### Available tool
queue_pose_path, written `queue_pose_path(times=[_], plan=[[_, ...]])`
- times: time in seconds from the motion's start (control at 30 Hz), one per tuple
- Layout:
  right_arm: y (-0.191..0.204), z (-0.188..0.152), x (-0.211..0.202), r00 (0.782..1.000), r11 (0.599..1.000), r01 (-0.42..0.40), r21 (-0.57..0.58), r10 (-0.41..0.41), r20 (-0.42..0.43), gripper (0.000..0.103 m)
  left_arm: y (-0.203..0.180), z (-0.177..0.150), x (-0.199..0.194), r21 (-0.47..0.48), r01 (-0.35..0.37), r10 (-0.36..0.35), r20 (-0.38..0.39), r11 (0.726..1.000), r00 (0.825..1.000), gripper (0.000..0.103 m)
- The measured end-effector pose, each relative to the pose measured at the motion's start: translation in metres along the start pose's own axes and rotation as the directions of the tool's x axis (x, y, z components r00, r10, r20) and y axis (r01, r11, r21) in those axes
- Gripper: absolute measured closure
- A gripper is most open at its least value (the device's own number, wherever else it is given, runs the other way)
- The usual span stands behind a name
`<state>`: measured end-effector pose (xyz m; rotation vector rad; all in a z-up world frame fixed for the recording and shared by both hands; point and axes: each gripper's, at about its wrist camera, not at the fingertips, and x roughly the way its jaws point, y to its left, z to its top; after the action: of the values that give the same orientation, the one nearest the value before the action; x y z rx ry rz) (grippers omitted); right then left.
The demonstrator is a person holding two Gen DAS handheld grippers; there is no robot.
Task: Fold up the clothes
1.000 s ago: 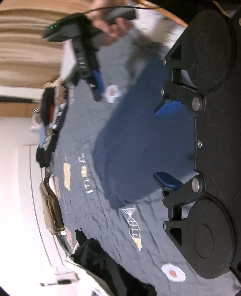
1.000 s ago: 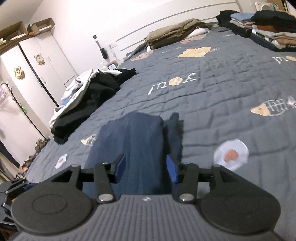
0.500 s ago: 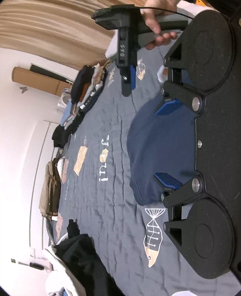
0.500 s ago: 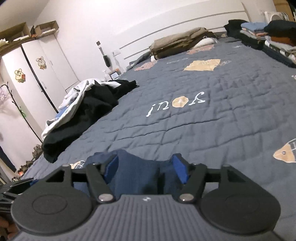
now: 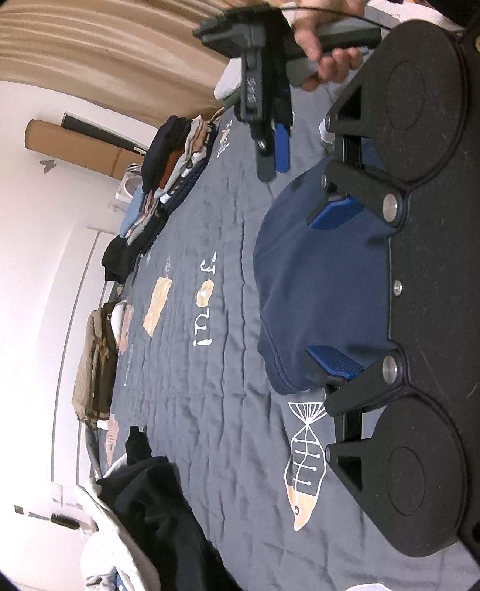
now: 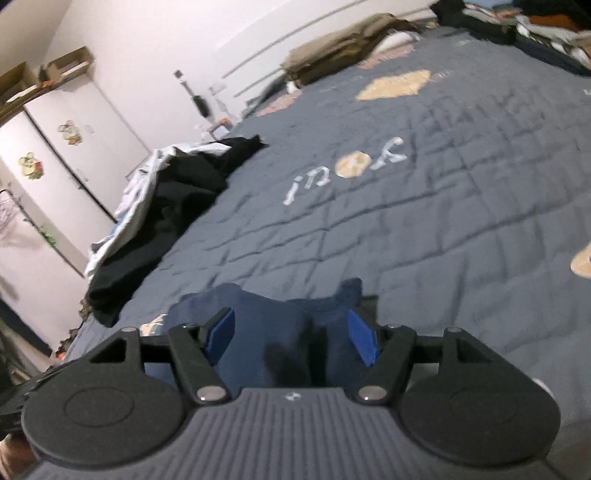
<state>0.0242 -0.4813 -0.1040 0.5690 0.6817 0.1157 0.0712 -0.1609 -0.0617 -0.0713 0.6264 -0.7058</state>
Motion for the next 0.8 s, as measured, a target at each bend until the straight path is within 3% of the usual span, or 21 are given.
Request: queue_pose_path(times=[0.2,0.3,0.33,0.47,0.53,0.67,0.8], plan=[[-0.004,-0.012,0.016,0.999,1.0,0.029,0.008,-0.029,-0.04,0.036,-0.002,-0.004,0.002,0.002,-0.006,0.006,-0.014,1.0,1.0,0.034],[-0.001,-0.016,0.019,1.0,1.0,0.003,0.012,-0.003,-0.029,0.038,-0.003,-0.005,0.003,0.01,0.001,0.0,-0.016,1.0,1.0,0.034],[0.002,-0.017,0.017,1.0,1.0,0.001,0.006,0.0,-0.009,0.043,-0.004,-0.005,0.002,0.015,0.001,-0.001,-0.014,1.0,1.0,0.034],[0.017,-0.017,0.008,0.999,0.998,-0.026,-0.052,0.028,0.031,0.079,-0.003,-0.003,0.001,0.013,-0.004,0.004,-0.002,1.0,1.0,0.034],[0.024,-0.016,0.005,0.998,0.995,-0.057,-0.083,0.06,0.036,0.089,-0.001,-0.002,0.0,0.002,-0.015,0.015,0.004,1.0,1.0,0.034],[0.04,-0.014,-0.002,0.996,0.985,-0.072,-0.155,0.08,0.046,0.092,0.004,0.001,-0.001,-0.027,-0.033,0.033,0.015,0.999,0.999,0.034],[0.04,-0.014,-0.001,0.998,0.986,-0.025,-0.165,0.033,0.046,0.087,0.005,0.002,-0.001,-0.035,-0.042,0.042,0.018,0.999,0.999,0.034]])
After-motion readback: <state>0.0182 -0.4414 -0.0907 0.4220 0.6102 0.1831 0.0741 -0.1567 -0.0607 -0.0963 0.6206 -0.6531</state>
